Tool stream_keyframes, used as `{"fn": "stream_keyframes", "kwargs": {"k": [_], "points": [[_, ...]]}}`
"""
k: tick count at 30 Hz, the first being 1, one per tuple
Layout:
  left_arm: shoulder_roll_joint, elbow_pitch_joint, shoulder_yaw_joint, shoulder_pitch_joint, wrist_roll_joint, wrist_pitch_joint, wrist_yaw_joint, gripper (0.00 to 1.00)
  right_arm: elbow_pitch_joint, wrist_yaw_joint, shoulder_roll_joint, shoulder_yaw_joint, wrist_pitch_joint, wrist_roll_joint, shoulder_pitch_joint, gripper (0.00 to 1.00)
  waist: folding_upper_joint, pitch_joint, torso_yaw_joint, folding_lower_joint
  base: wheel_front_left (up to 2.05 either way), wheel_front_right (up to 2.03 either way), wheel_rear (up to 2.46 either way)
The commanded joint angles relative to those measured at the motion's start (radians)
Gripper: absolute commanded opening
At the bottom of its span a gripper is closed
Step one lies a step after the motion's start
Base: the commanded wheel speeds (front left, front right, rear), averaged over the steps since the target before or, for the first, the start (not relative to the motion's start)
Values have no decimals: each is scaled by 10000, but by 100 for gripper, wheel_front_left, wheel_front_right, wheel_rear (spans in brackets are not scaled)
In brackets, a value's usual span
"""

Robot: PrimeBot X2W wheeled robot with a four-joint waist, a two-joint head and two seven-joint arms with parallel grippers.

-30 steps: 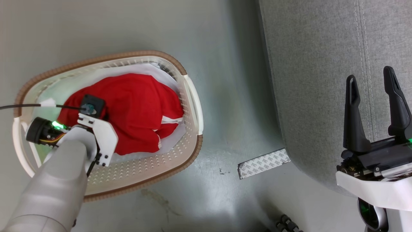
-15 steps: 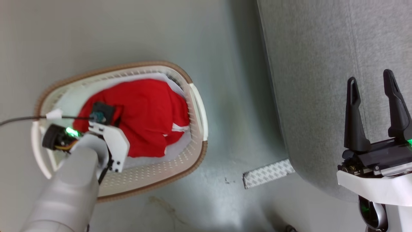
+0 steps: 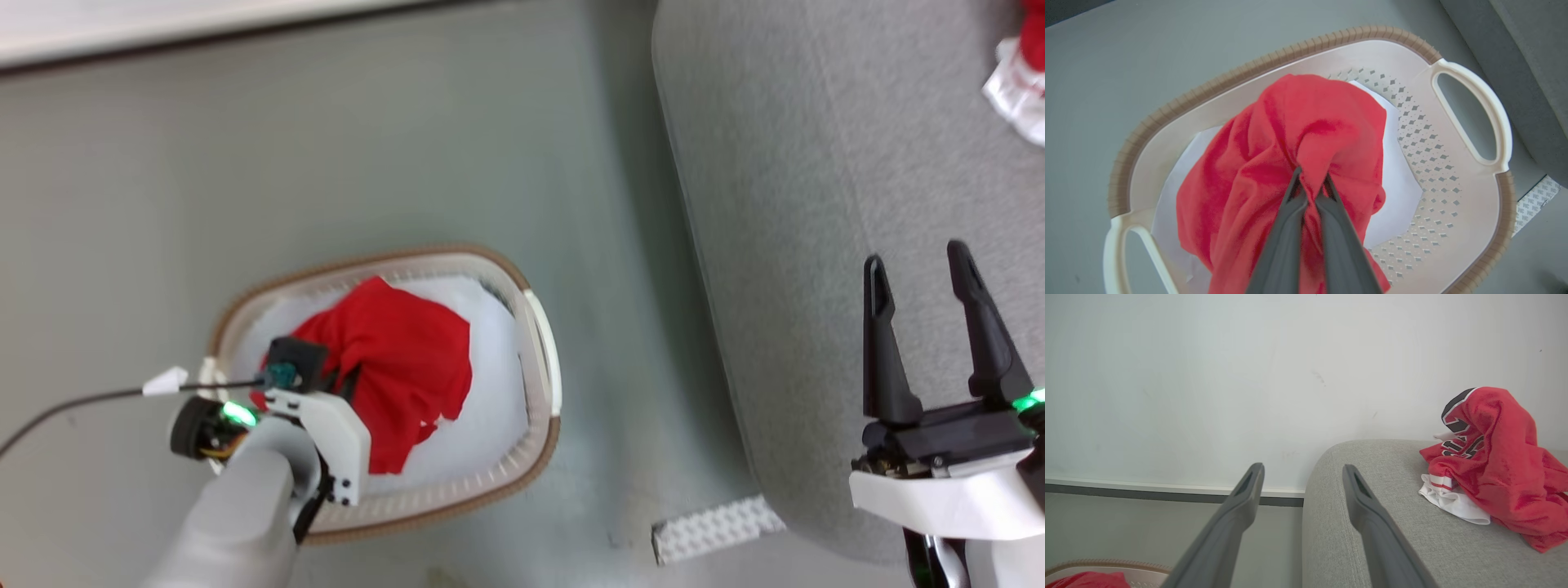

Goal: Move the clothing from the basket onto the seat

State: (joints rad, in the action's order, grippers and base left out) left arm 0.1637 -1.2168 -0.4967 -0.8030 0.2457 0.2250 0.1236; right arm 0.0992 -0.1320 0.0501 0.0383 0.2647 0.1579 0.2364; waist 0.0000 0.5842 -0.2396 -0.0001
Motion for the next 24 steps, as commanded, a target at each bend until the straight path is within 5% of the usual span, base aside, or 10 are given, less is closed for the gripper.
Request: {"fn": "stream_keyframes", "kwargs": {"k": [1, 14, 24], "points": [[-43, 162, 32, 299, 179, 135, 38, 0, -94, 26, 7, -39, -6, -121, -183, 100, 0, -748, 220, 1, 0, 0, 0], [106, 2629, 388, 1920, 1304, 289, 62, 0, -641, 26, 9, -354, -8, -424, -1078, 100, 0, -2761, 657, 1, 0, 0, 0], [663, 6183, 1065, 4126, 1995, -35, -932, 0, -1340, 26, 7, -587, -6, -927, -1770, 100, 0, -4382, 1111, 1, 0, 0, 0]]}}
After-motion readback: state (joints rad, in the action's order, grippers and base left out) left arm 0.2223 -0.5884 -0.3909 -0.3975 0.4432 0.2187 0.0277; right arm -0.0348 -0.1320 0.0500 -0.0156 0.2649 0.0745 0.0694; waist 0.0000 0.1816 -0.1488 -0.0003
